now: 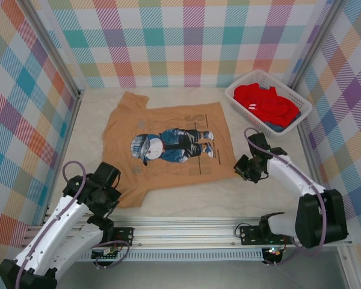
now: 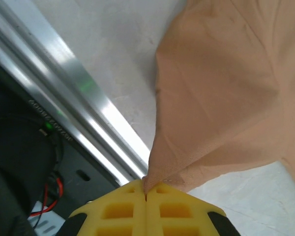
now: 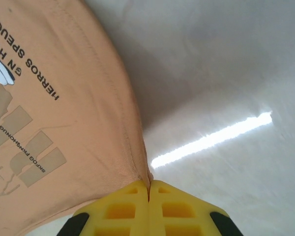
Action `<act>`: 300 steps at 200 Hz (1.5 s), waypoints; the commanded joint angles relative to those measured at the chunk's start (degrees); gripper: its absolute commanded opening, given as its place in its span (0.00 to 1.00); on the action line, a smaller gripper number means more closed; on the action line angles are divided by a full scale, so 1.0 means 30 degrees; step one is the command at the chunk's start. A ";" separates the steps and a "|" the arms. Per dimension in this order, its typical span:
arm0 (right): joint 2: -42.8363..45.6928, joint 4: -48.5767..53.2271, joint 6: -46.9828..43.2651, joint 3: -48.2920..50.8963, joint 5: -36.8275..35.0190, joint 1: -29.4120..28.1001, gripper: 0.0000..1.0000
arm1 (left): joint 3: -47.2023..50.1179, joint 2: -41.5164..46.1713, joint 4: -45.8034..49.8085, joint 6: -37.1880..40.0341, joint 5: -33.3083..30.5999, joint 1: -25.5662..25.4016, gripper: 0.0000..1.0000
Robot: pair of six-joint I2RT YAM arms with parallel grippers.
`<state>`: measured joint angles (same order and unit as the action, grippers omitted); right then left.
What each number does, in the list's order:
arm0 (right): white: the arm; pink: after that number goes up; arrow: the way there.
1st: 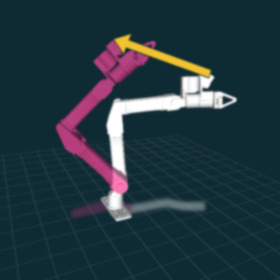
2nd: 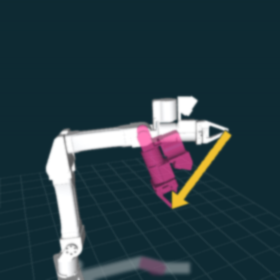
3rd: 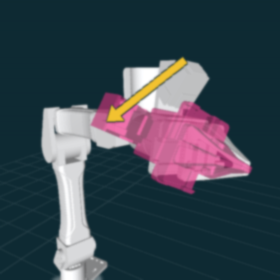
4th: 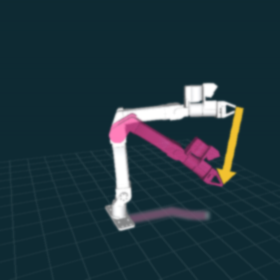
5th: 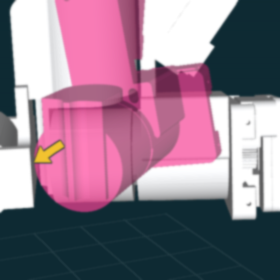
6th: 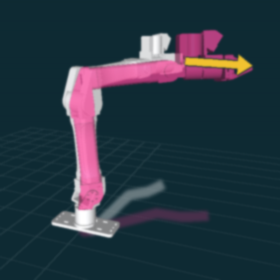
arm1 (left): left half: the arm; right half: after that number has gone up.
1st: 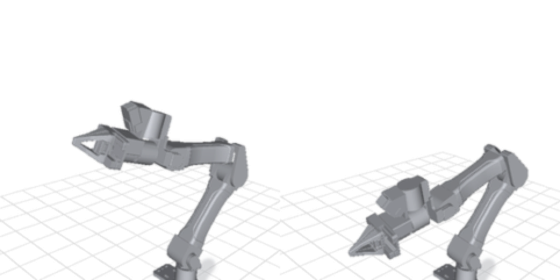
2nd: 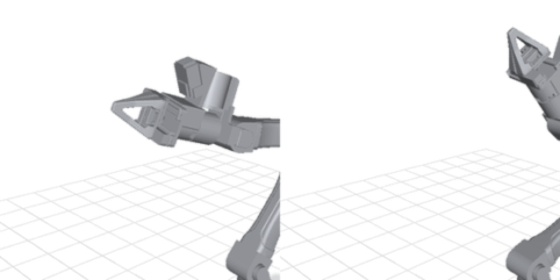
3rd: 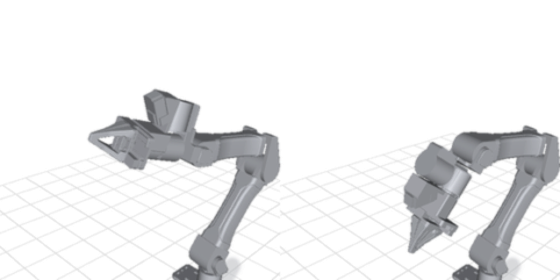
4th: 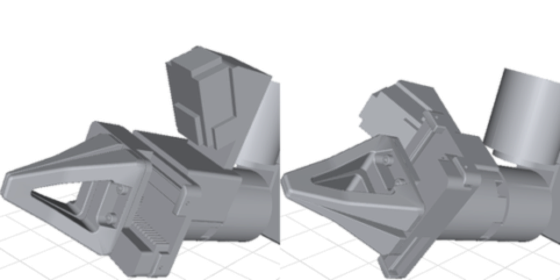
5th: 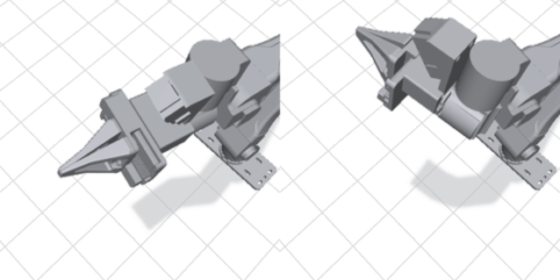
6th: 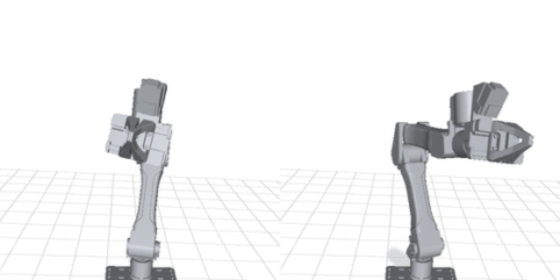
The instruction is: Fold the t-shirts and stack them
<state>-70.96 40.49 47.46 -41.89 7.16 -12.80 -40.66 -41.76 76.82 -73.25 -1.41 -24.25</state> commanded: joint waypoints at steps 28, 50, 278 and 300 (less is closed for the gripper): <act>0.0481 0.1242 -0.0431 0.0431 0.0631 -0.0129 0.00 | -0.1796 -0.1197 -0.0488 -0.0472 -0.1705 -0.0325 0.00; -0.0236 0.1086 -0.0777 -0.0606 0.0362 -0.0100 0.00 | -0.3346 -0.2767 -0.1765 0.0054 -0.3229 -0.0296 0.00; -1.0532 0.0594 -0.2255 -1.1311 -0.1127 0.0655 0.00 | -1.4882 -1.7235 -0.7292 1.1239 -0.4134 0.6086 0.00; -1.1068 0.0523 -0.2285 -1.1680 -0.1063 0.0670 0.00 | -1.5094 -1.7817 -0.7427 1.1568 -0.4130 0.6230 0.00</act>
<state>-102.35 41.87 41.43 -74.67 4.45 -11.18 -84.12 -93.17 53.87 -41.60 -12.36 -6.66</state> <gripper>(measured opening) 0.044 0.048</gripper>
